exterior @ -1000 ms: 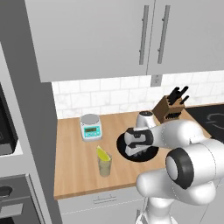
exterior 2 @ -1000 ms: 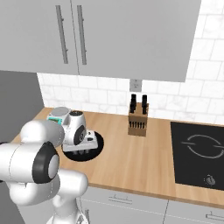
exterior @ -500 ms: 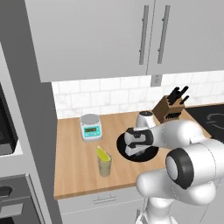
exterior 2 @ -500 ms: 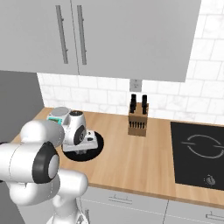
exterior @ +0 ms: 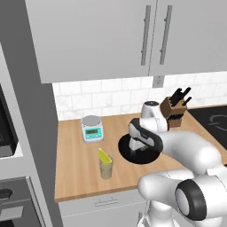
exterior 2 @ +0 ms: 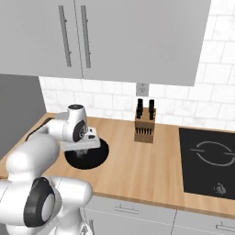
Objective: Grab a lemon wedge from the fridge and one ice cube from the ice bowl, and put them in the glass of lemonade.
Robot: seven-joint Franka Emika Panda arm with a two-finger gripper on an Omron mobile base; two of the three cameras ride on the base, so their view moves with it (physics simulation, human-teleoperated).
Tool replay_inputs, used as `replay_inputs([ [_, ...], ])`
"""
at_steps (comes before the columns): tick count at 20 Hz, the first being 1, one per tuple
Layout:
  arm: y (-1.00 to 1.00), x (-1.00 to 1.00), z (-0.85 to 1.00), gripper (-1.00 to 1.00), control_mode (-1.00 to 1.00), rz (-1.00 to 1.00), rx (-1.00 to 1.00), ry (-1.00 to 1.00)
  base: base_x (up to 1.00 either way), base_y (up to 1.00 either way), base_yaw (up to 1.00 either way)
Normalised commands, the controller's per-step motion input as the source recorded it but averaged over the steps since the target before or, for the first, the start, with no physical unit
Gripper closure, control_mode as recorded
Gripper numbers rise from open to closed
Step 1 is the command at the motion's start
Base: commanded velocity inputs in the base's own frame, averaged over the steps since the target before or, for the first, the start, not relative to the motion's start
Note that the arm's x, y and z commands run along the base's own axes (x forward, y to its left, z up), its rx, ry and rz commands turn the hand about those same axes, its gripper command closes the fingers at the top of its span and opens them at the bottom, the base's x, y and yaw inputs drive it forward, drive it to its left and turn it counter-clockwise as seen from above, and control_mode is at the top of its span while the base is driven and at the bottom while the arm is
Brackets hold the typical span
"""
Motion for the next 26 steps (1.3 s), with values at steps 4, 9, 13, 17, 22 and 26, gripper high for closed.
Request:
replay_inputs([
  [4, 0.0, 0.02, 0.36, 1.0, -1.0, 0.0, 0.04, 0.0, 0.0, 0.0, 0.0],
  [9, -0.07, 0.05, 0.19, 1.0, -1.0, 0.0, 0.04, 0.0, 0.0, 0.0, 0.0],
  [13, 0.0, 0.0, 0.24, 1.0, -1.0, 0.0, 0.02, 0.0, 0.0, 0.0, 0.0],
  [17, 0.03, -0.03, 0.44, 1.0, -1.0, 0.0, 0.08, -0.05, 0.0, 0.0, 0.0],
  [22, 0.32, -0.29, 0.47, 1.0, -1.0, 0.01, 0.08, -0.1, 0.0, 0.0, 0.0],
  [26, 0.89, -0.27, 0.45, 1.0, -1.0, 0.08, -0.01, 0.0, 0.0, 0.0, 0.0],
])
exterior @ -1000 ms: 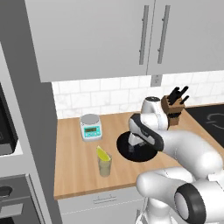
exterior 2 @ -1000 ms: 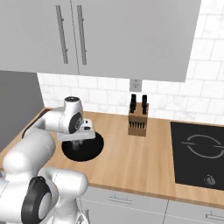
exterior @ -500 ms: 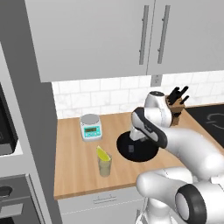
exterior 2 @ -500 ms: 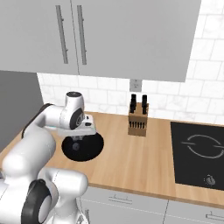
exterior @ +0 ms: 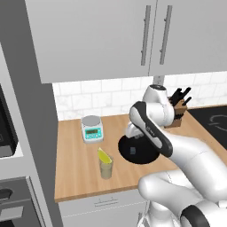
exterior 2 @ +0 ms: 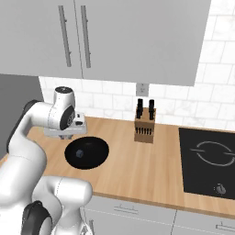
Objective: Grab a lemon wedge from the fridge and one ice cube from the ice bowl, and put them in the glass of lemonade.
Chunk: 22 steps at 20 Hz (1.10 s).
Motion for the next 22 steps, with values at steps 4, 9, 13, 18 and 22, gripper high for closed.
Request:
replay_inputs([
  [4, 0.95, -0.18, 0.22, 1.0, -1.0, 0.1, -0.03, 0.0, 0.0, 0.0, 0.0],
  [9, 0.89, 0.0, -0.01, 1.0, -1.0, 0.08, -0.03, 0.0, 0.0, 0.0, 0.0],
  [13, 0.39, 0.0, 0.0, 1.0, -1.0, 0.03, 0.0, -0.02, 0.0, 0.0, 0.0],
  [18, 0.29, 0.0, 0.0, 1.0, -1.0, 0.0, 0.0, -0.02, 0.0, 0.0, 0.0],
  [22, 0.21, 0.0, 0.0, 1.0, -1.0, 0.0, 0.0, -0.01, 0.0, 0.0, 0.0],
])
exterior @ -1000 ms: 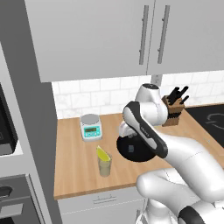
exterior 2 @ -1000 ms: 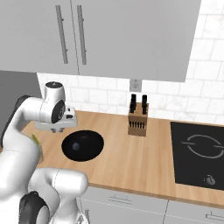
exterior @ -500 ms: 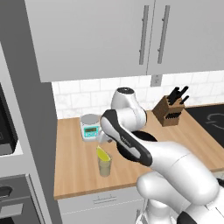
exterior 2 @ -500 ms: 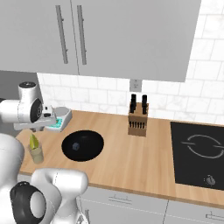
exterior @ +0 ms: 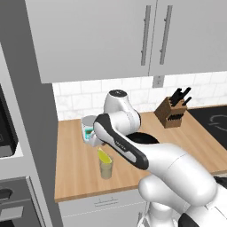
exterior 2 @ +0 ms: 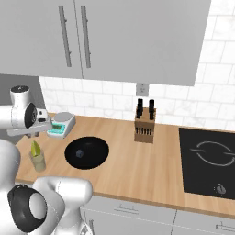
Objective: Grab a lemon wedge from the fridge and one ice cube from the ice bowl, and put them in the glass of lemonade.
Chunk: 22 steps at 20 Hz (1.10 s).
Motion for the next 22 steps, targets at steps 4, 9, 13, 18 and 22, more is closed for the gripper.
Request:
replay_inputs([
  [4, 0.0, 0.0, 0.0, 1.0, -1.0, 0.0, 0.0, 0.0, 0.0, 0.0, 0.0],
  [9, 0.0, -0.04, 0.0, 1.0, -1.0, 0.0, 0.0, -0.05, 0.0, 0.0, 0.0],
  [13, -0.04, -0.24, -0.01, 1.0, -1.0, 0.0, 0.0, -0.04, 0.0, 0.0, 0.0],
  [18, 0.0, -0.22, -0.13, 1.0, -1.0, 0.0, 0.0, 0.03, 0.0, 0.0, 0.0],
  [22, 0.0, 0.0, -0.01, 1.0, -1.0, 0.0, 0.0, 0.01, 0.0, 0.0, 0.0],
])
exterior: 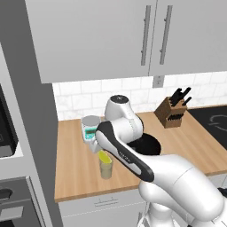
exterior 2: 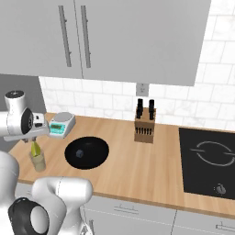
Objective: Grab a lemon wedge from the fridge and one ice cube from the ice bowl, and put them in the glass of lemonade.
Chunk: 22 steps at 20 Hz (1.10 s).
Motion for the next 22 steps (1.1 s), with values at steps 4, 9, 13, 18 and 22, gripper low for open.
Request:
replay_inputs([
  [4, 0.0, 0.0, 0.0, 1.0, -1.0, 0.0, 0.0, 0.0, 0.0, 0.0, 0.0],
  [9, 0.0, 0.0, 0.0, 1.0, -1.0, 0.0, 0.0, 0.0, 0.0, 0.0, 0.0],
  [13, -0.01, 0.03, 0.0, 1.0, -1.0, 0.0, 0.0, 0.0, 0.0, 0.0, 0.0],
  [18, 0.0, 0.0, 0.0, 1.0, -1.0, 0.0, 0.0, 0.0, 0.0, 0.0, 0.0],
  [22, 0.0, 0.0, 0.0, 1.0, -1.0, 0.0, 0.0, 0.0, 0.0, 0.0, 0.0],
])
